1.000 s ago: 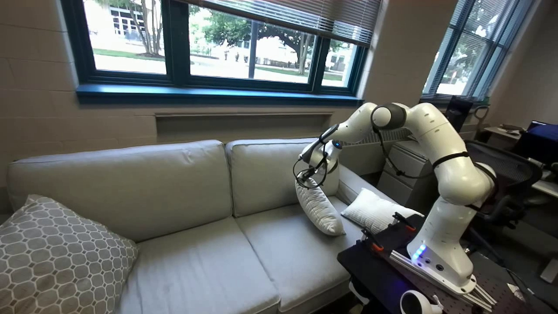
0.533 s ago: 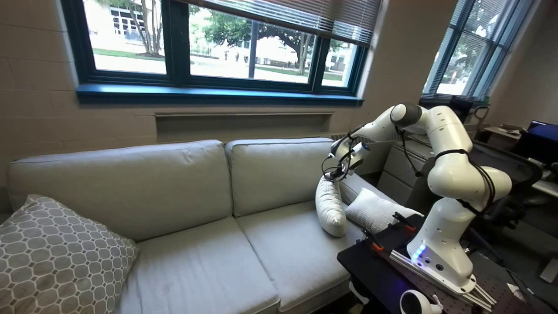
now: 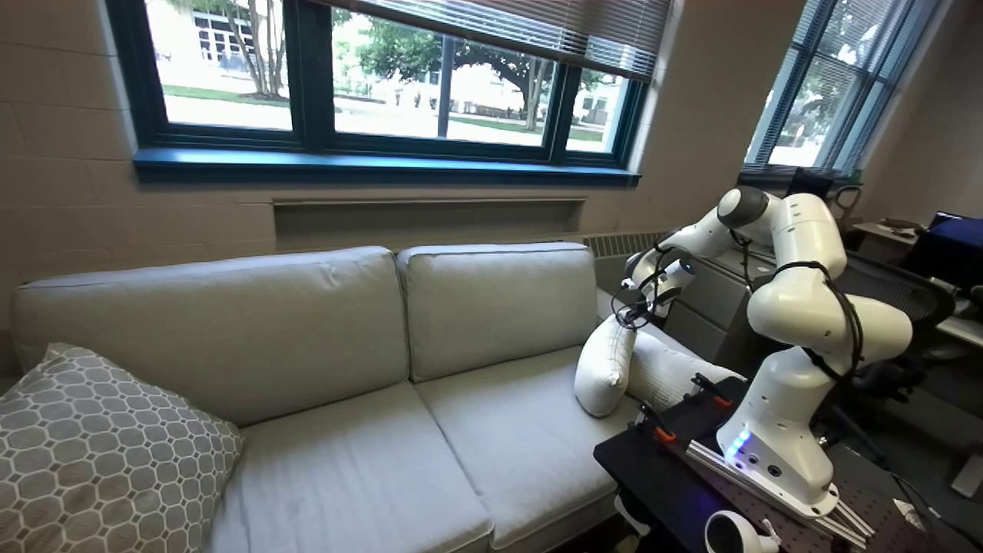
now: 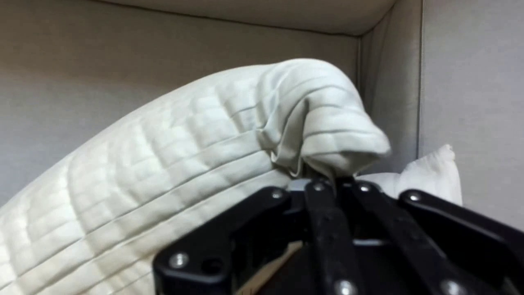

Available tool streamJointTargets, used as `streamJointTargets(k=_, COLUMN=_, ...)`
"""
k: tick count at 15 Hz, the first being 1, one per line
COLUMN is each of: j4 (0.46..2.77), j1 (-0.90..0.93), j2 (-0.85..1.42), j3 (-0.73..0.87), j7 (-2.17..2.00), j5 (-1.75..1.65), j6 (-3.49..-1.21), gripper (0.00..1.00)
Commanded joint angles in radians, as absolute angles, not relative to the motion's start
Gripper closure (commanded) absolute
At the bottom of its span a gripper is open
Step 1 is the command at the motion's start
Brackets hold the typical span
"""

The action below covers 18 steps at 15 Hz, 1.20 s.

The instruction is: Move the small pillows to the left arm of the sofa

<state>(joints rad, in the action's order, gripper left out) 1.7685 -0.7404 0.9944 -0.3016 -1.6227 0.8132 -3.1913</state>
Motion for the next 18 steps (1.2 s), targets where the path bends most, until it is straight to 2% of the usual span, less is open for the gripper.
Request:
streamJointTargets(k=1, j4=1.783, j1=-0.753, j2=1.000, j3=-0.320, j7=-1.560, j5=0.773, j6=-3.224, gripper=0.68)
streamJointTargets(k=2, j4=1.783, j1=-0.756, j2=1.004, j3=-0.326, j7=-1.549, j5=0.764, j6=-3.234, gripper=0.68)
streamJointTargets(k=4, j4=1.786, j1=-0.754, j2=1.009, j3=-0.328, j7=-1.534, j5=0.751, j6=-3.267, gripper=0.55)
streamJointTargets(k=11, j4=1.822, j1=-0.782, j2=1.026, j3=-0.377, j7=-1.532, j5=0.707, j6=-3.484, gripper=0.02)
streamJointTargets(k=12, j4=1.838, j1=-0.795, j2=1.024, j3=-0.402, j7=-1.538, j5=0.687, j6=-3.529, gripper=0.00)
streamJointTargets(k=13, j4=1.791, j1=-0.725, j2=1.003, j3=-0.324, j7=-1.587, j5=0.680, j6=-3.468, gripper=0.00)
streamJointTargets(k=15, j4=1.796, j1=-0.727, j2=0.989, j3=-0.349, j7=-1.599, j5=0.632, j6=-3.472, gripper=0.00)
streamJointTargets(k=18, j4=1.811, j1=-0.785, j2=0.983, j3=-0.489, j7=-1.606, j5=0.496, j6=-3.465, gripper=0.00)
